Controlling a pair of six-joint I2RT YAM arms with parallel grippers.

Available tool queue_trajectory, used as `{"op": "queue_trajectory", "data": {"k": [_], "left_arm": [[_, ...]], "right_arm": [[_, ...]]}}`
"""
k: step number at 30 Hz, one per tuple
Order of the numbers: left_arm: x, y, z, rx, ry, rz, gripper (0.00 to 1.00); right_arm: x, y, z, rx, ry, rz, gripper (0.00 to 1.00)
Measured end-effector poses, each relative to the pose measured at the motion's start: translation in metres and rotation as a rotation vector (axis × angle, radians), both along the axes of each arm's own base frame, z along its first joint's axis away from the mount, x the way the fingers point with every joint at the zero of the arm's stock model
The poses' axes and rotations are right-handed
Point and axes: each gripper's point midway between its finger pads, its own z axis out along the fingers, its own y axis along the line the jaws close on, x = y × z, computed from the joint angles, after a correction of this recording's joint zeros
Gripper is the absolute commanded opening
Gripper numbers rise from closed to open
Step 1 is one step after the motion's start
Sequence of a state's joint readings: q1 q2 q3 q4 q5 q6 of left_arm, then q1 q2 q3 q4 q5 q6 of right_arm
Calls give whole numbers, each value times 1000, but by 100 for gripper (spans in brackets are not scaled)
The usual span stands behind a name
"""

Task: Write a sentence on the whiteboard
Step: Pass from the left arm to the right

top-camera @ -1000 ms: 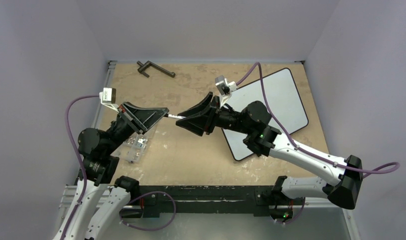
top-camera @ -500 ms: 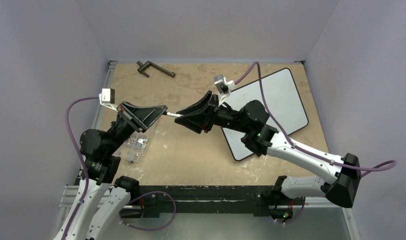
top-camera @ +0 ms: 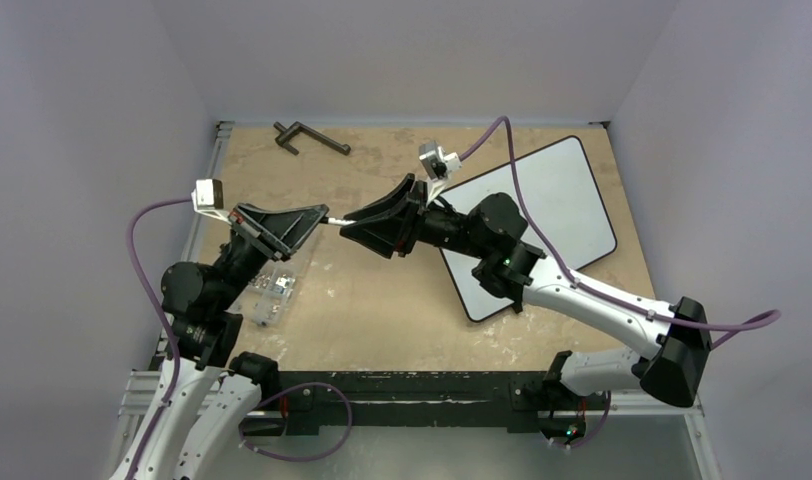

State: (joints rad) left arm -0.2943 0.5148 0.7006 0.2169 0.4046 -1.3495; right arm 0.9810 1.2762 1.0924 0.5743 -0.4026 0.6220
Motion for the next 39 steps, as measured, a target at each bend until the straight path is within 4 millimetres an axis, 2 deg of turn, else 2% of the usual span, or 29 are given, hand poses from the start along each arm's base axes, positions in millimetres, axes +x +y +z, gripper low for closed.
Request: {"op": "queue_trajectory", "data": {"k": [7, 16, 20, 24, 31, 32, 35, 39], "left_arm": [[2, 3, 3, -14, -14, 20, 0], [4, 6, 5, -24, -21, 37, 0], [6, 7, 5, -28, -19, 48, 0], [7, 9, 5, -32, -21, 56, 0], [9, 11, 5, -35, -22, 73, 0], [9, 11, 5, -34, -22, 73, 4], [10, 11, 3, -22, -21, 77, 29], [11, 8, -8, 42, -2, 79, 42]], "right_arm": [[3, 4, 3, 5, -3, -1, 32], [8, 8, 4, 12, 4, -9, 25], [11, 10, 2, 9, 10, -16, 16], [15, 12, 0, 5, 14, -23, 0], [19, 14, 0, 0, 19, -30, 0], [19, 14, 0, 0, 19, -30, 0], [19, 14, -1, -4, 23, -35, 0], [19, 16, -5, -20, 40, -44, 0]]}}
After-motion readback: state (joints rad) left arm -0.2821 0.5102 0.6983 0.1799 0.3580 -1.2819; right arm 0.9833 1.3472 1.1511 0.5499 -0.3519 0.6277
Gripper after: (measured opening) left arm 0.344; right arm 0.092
